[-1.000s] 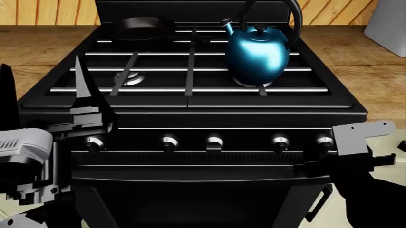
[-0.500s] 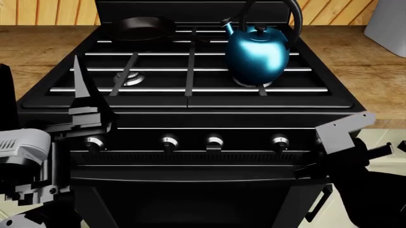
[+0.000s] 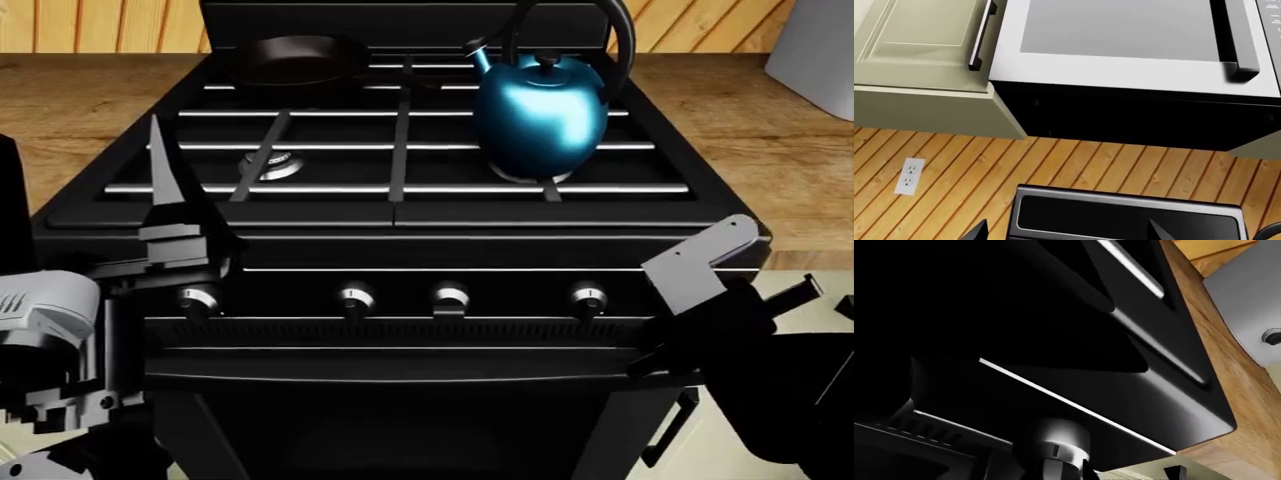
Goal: Pick the kettle from the counter and place it on a stove burner. Then turn the burner on.
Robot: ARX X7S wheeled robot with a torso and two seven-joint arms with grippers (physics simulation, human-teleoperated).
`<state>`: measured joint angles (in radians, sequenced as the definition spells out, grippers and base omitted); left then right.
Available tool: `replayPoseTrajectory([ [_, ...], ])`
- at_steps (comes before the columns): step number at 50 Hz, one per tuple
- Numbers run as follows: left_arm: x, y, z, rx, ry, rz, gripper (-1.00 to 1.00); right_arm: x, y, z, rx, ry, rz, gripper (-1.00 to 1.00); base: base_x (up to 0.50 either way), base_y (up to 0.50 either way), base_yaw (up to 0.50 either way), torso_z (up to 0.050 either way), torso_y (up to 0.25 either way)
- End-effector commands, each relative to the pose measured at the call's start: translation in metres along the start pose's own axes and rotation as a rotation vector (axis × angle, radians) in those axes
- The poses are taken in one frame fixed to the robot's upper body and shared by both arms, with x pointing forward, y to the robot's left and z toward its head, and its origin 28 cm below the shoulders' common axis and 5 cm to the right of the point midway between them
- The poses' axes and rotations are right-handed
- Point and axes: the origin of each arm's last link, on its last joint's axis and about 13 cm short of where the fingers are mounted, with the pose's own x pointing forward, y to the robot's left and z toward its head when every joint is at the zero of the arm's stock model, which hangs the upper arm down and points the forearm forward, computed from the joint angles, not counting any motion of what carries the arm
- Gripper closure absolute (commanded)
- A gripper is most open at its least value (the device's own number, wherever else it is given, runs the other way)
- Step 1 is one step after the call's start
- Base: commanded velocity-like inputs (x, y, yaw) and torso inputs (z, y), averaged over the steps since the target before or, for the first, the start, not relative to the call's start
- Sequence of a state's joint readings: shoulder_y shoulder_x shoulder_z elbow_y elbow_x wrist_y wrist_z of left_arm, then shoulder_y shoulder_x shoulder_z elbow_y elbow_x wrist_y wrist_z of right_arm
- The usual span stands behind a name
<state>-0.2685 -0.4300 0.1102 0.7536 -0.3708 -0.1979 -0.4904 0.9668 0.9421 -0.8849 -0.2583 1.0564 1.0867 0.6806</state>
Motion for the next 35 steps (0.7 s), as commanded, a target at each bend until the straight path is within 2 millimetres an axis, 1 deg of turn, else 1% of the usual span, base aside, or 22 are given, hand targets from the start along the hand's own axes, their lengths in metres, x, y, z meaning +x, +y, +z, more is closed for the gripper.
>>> replayPoseTrajectory([
  [1, 0.000, 0.000, 0.001, -0.003, 0.000, 0.002, -1.00, 0.000, -0.010, 0.044, 0.048, -0.114, 0.014, 1.00, 0.02, 0.00, 0.01, -0.011, 0.000],
  [7, 0.001, 0.000, 0.002, -0.004, -0.001, 0.003, -1.00, -0.006, -0.013, 0.043, 0.076, -0.140, -0.007, 1.00, 0.01, 0.00, 0.00, 0.000, 0.000],
  [8, 0.001, 0.000, 0.002, -0.004, -0.001, 0.003, -1.00, -0.009, -0.015, 0.043, 0.093, -0.162, -0.015, -1.00, 0.00, 0.00, 0.00, 0.000, 0.000],
  [11, 0.001, 0.000, 0.002, -0.005, 0.000, 0.003, -1.00, -0.018, -0.017, 0.043, 0.120, -0.201, -0.030, -1.00, 0.00, 0.00, 0.00, 0.000, 0.000],
  [19, 0.000, 0.000, 0.002, -0.005, -0.001, 0.002, -1.00, -0.041, -0.018, 0.033, 0.165, -0.252, -0.051, -1.00, 0.00, 0.00, 0.00, 0.000, 0.000],
  [26, 0.000, 0.000, 0.002, -0.005, -0.001, 0.003, -1.00, -0.049, -0.016, 0.027, 0.182, -0.272, -0.062, -1.00, 0.00, 0.00, 0.00, 0.000, 0.000],
  [35, 0.000, 0.000, 0.002, -0.005, -0.002, 0.003, -1.00, -0.059, -0.007, 0.015, 0.190, -0.282, -0.047, -1.00, 0.00, 0.00, 0.00, 0.000, 0.000],
])
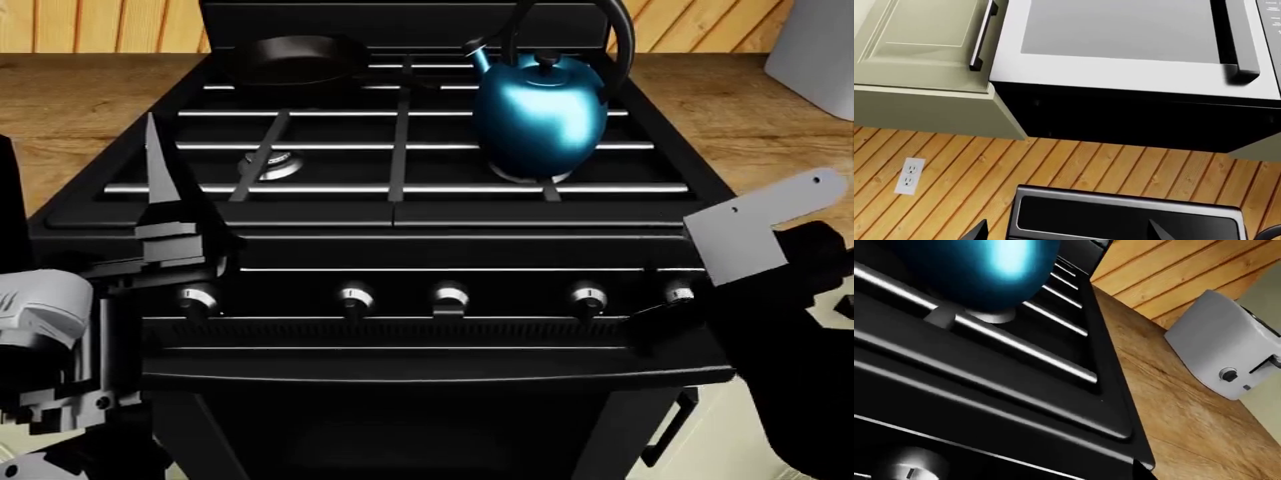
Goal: Pick the kettle from the counter and place it on a stove burner. Then turn the burner on.
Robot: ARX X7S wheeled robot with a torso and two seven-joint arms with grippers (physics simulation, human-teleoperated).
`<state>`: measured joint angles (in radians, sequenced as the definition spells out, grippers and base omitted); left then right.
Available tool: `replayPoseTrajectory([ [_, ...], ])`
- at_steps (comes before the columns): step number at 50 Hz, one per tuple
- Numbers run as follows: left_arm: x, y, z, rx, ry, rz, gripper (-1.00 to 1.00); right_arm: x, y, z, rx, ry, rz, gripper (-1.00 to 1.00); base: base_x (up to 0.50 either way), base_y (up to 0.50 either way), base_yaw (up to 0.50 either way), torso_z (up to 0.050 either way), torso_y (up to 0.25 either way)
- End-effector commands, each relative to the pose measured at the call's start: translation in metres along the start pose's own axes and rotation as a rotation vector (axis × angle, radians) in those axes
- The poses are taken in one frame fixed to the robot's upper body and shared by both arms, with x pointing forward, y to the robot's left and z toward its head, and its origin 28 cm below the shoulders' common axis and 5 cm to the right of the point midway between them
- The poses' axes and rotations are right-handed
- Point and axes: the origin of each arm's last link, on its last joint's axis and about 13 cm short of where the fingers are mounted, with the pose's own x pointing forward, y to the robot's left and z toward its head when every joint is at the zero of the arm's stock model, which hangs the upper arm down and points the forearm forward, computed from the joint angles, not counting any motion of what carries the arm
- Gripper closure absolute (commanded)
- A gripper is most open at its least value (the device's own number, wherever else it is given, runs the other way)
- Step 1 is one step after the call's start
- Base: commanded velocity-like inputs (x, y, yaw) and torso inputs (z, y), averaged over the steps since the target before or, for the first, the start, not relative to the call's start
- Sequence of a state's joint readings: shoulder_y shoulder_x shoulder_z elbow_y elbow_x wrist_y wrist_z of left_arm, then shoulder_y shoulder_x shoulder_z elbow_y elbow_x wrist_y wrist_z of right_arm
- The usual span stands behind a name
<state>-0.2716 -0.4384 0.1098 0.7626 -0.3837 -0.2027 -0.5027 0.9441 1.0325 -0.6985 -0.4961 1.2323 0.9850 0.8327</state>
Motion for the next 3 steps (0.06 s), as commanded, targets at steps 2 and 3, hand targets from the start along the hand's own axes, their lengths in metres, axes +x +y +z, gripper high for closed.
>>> replayPoseTrajectory([
  [2, -0.0002, 0.0001, 0.0007, 0.000, -0.002, 0.001, -1.00, -0.0222, 0.0040, -0.0044, 0.026, -0.045, 0.000, -1.00, 0.00, 0.00, 0.00, 0.000, 0.000],
  [3, -0.0003, 0.0000, 0.0009, 0.000, -0.002, 0.001, -1.00, -0.0246, 0.0036, -0.0038, 0.028, -0.052, -0.002, -1.00, 0.00, 0.00, 0.00, 0.000, 0.000],
])
